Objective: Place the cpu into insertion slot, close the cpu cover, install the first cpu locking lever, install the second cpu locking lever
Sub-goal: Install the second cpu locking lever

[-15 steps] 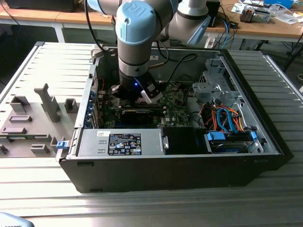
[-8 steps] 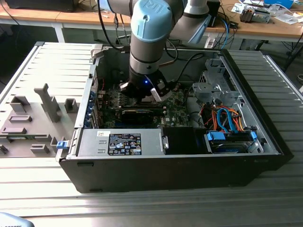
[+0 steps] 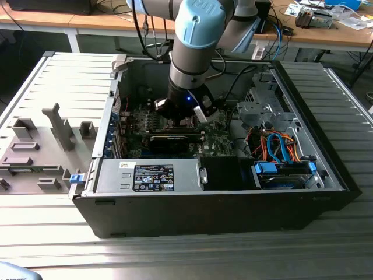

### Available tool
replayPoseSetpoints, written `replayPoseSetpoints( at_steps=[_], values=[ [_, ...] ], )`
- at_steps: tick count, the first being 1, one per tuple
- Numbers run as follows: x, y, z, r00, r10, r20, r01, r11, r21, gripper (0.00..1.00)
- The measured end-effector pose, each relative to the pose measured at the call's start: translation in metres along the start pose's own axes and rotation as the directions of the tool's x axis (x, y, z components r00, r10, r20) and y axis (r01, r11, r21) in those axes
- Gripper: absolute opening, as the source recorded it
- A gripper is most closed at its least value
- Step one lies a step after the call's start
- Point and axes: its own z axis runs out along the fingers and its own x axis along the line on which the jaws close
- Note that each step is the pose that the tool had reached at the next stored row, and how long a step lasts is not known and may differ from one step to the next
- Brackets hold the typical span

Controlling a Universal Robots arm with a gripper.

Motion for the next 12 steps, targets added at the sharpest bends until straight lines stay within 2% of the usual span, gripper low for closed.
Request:
replayPoseSetpoints(
  at_steps=[2, 3, 6, 7, 12],
  values=[
    [-0.0028, 0.0051, 0.0010, 1.0000, 0.002, -0.0056, -0.002, 0.9998, 0.0209, 0.11],
    [-0.0043, 0.0089, 0.0018, 1.0000, 0.003, -0.0089, -0.003, 0.9994, 0.0336, 0.11],
    [-0.0076, 0.0175, 0.0036, 0.9999, 0.006, -0.0155, -0.006, 0.9982, 0.0594, 0.11],
    [-0.0093, 0.0218, 0.0044, 0.9998, 0.008, -0.0190, -0.007, 0.9973, 0.0736, 0.11],
    [-0.0146, 0.0354, 0.0072, 0.9995, 0.014, -0.0294, -0.010, 0.9929, 0.1187, 0.11]
  ],
)
